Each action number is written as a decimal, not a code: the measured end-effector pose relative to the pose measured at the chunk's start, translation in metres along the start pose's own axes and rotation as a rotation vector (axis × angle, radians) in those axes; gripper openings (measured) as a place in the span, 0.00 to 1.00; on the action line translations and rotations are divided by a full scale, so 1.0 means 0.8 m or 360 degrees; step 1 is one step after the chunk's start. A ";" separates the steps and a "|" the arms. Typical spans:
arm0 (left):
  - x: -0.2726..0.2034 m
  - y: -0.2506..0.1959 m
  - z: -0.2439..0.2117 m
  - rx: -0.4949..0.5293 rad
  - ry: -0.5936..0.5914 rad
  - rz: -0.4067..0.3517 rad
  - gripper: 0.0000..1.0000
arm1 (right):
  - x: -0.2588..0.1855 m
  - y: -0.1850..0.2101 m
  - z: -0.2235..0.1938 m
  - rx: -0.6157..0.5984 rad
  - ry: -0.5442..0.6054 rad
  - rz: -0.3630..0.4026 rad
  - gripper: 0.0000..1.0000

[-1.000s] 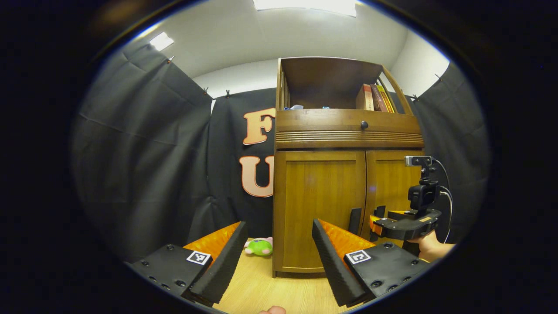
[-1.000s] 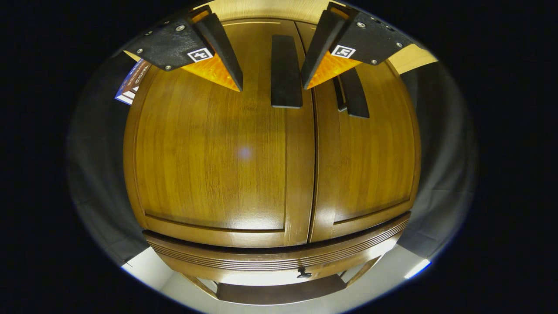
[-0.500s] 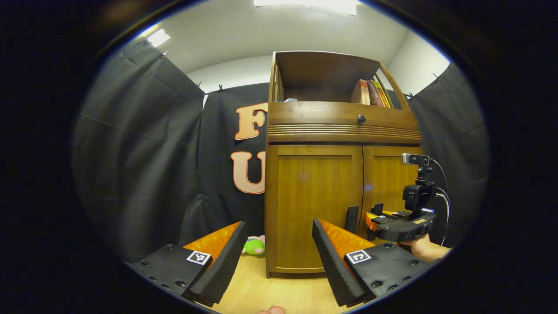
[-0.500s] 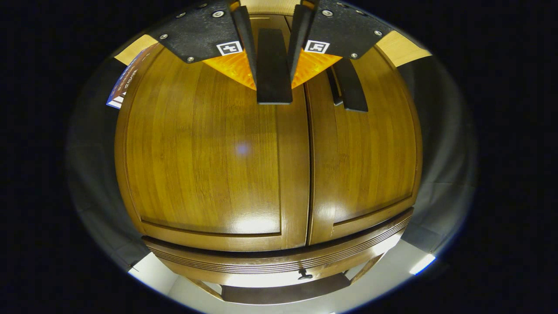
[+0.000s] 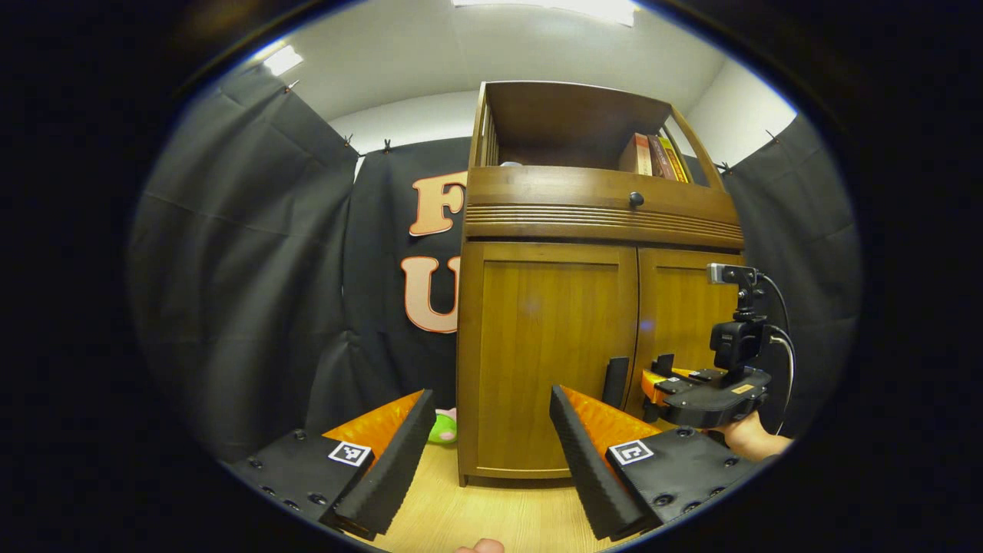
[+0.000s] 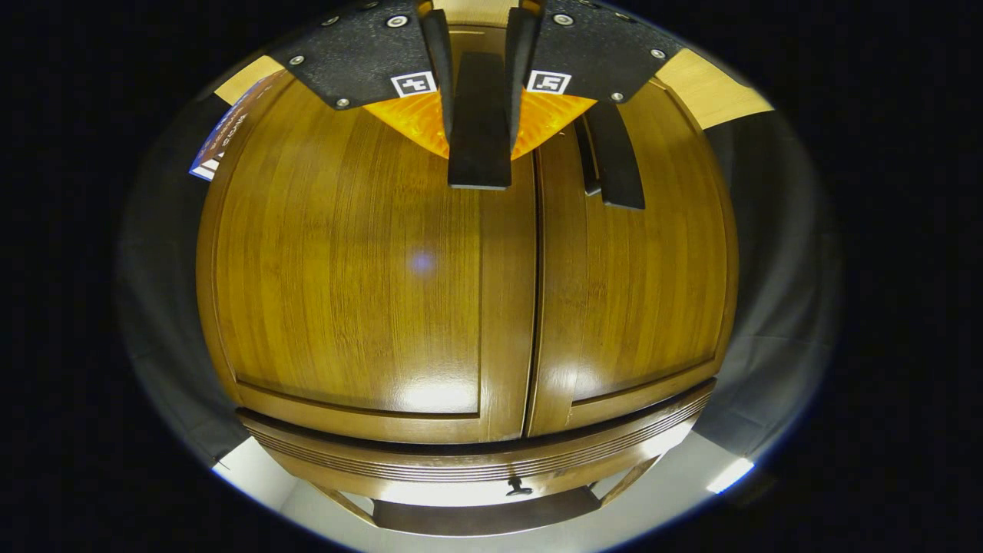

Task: Open the right door of the double-door shoe cabinet with the right hand, and open the left door with the left hand.

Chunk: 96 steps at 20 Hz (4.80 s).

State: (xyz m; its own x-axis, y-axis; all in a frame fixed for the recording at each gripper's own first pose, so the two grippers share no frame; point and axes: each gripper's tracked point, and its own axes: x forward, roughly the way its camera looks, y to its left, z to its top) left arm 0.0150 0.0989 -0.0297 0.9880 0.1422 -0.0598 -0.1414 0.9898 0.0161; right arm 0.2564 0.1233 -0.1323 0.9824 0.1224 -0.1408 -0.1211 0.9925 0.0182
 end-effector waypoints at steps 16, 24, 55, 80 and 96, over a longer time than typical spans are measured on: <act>-0.032 -0.033 -0.010 -0.0030 0.0032 0.0030 0.96 | -0.134 -0.018 -0.008 0.0025 0.0028 0.0127 0.28; -0.033 -0.062 -0.007 -0.0029 0.0019 0.0006 0.95 | -0.197 -0.054 -0.016 0.0032 0.0068 0.0116 0.28; -0.037 -0.143 -0.027 -0.0083 0.0029 -0.0173 0.95 | -0.325 -0.251 -0.044 -0.0091 0.0120 -0.0203 0.12; -0.061 -0.132 -0.032 -0.0092 0.0037 -0.0174 0.96 | -0.324 -0.356 -0.058 -0.0106 0.0138 0.0157 0.10; -0.055 -0.170 -0.031 -0.0079 0.0041 -0.0263 0.95 | -0.398 -0.361 -0.068 -0.0031 0.0083 -0.0091 0.12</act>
State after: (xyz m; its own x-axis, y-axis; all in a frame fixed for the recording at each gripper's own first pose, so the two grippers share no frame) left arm -0.0108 -0.0420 -0.0537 0.9963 -0.0230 -0.0832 0.0192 0.9988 -0.0456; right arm -0.0292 -0.2026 -0.1466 0.9791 0.0652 -0.1927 -0.0685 0.9976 -0.0104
